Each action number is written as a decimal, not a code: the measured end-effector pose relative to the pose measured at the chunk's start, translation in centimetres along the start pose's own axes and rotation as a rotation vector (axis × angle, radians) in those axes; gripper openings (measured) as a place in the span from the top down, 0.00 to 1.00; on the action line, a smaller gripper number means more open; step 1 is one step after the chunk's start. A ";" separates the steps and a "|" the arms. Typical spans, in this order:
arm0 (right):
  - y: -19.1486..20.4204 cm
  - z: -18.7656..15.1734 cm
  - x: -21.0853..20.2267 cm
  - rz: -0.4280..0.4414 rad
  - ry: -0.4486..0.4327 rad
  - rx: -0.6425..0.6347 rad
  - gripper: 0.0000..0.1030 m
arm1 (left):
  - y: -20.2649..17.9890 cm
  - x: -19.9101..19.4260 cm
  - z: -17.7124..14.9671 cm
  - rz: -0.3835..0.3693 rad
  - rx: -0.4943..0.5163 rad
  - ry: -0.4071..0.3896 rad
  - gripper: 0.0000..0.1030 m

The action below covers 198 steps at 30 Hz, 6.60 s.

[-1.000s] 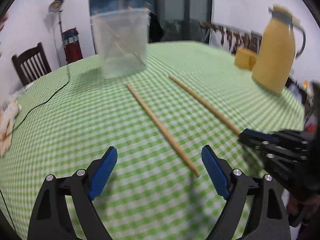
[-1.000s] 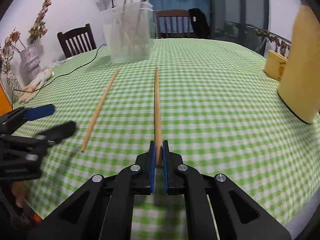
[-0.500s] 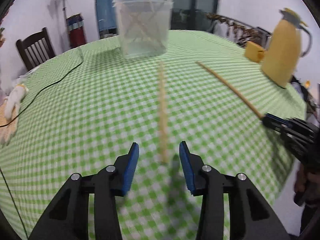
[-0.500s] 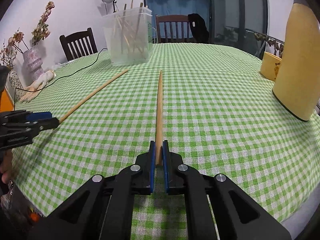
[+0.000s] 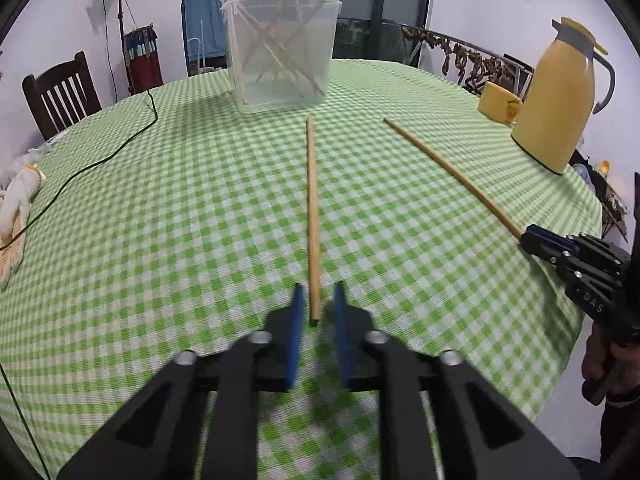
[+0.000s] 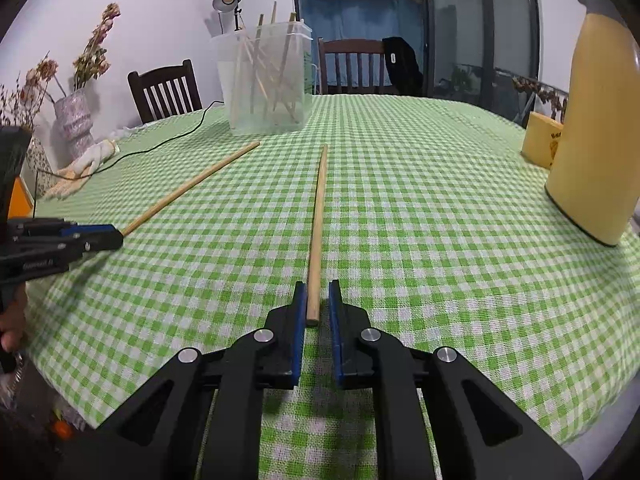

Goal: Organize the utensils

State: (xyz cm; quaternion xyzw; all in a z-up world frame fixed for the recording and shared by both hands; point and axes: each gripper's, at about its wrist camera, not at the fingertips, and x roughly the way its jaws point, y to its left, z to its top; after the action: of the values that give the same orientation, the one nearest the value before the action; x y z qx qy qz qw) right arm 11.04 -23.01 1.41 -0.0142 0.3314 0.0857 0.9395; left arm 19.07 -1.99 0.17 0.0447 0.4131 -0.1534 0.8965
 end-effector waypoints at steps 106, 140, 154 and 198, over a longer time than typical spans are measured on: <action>0.3 45.1 14.8 0.152 0.049 -0.117 0.57 | 14.3 -0.4 40.8 -0.020 -0.102 -0.195 0.72; -2.6 32.9 -5.0 0.009 -0.104 -0.154 0.21 | 7.7 -18.5 25.2 0.092 -0.163 -0.378 0.13; -0.6 26.6 -7.2 0.044 -0.281 -0.112 0.15 | 6.5 -19.9 17.7 0.190 -0.121 -0.520 0.07; 5.6 -0.3 -9.6 -0.089 -0.419 -0.112 0.10 | 1.7 -13.7 -9.5 0.272 -0.203 -0.541 0.07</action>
State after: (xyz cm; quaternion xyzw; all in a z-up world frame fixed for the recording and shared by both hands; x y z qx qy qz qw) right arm 2.59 -19.00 7.35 -0.0626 0.1227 0.0634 0.9884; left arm 4.35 4.83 4.22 -0.0327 0.1630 0.0037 0.9861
